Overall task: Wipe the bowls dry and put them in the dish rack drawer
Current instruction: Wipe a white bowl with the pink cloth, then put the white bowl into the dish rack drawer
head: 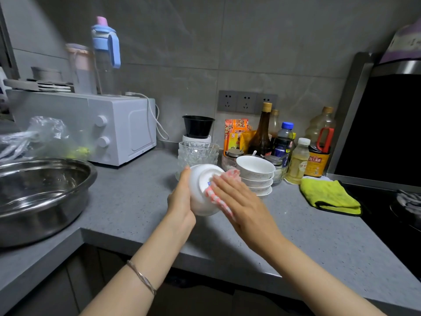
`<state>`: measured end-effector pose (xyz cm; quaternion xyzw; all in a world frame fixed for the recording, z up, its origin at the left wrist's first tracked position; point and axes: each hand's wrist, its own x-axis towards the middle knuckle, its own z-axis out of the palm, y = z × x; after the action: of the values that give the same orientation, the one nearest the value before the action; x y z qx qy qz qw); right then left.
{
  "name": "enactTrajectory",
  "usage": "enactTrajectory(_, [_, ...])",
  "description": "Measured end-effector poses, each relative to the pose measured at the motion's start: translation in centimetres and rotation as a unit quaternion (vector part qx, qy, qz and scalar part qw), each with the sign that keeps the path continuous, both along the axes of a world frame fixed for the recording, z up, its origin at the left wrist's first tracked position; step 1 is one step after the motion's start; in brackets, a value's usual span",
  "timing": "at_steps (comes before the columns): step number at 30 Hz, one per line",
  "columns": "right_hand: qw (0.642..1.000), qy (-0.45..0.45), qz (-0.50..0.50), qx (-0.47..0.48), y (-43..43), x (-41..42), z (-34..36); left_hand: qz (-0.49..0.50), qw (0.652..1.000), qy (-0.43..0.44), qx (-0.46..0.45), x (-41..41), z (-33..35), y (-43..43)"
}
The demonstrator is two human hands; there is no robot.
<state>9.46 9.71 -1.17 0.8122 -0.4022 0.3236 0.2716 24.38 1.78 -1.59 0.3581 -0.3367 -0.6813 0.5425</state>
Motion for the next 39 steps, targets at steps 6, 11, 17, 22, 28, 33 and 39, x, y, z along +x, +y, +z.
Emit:
enactTrajectory(6, [0.994,-0.079,-0.045,0.058,-0.8,-0.4,1.1,0.061,0.996,0.007,0.058,-1.2,0.1,1.0])
enactTrajectory(11, [0.9,-0.316,-0.025,0.3,-0.5,-2.8,1.7,0.15,0.987,-0.05,0.034,0.5,-0.5,1.1])
enactTrajectory(17, [0.9,-0.242,-0.058,0.357,-1.0,-4.0,-1.0,0.142,0.986,-0.071,0.055,1.5,-1.6,1.9])
enactTrajectory(22, [0.795,-0.236,-0.065,0.555,0.4,-3.5,-2.3,0.146,0.985,-0.079,0.049,1.6,-1.7,2.4])
enactTrajectory(28, [0.752,-0.431,0.015,0.498,0.9,-2.4,0.3,0.111,0.989,-0.092,0.018,0.6,-1.8,3.1])
enactTrajectory(33, [0.647,-0.459,0.076,0.604,1.1,-1.6,2.0,0.055,0.994,-0.091,-0.038,-0.9,-0.6,4.2])
enactTrajectory(39, [0.699,-0.49,0.039,0.519,1.5,-1.7,2.3,0.015,0.983,-0.135,-0.12,-2.5,1.3,5.3])
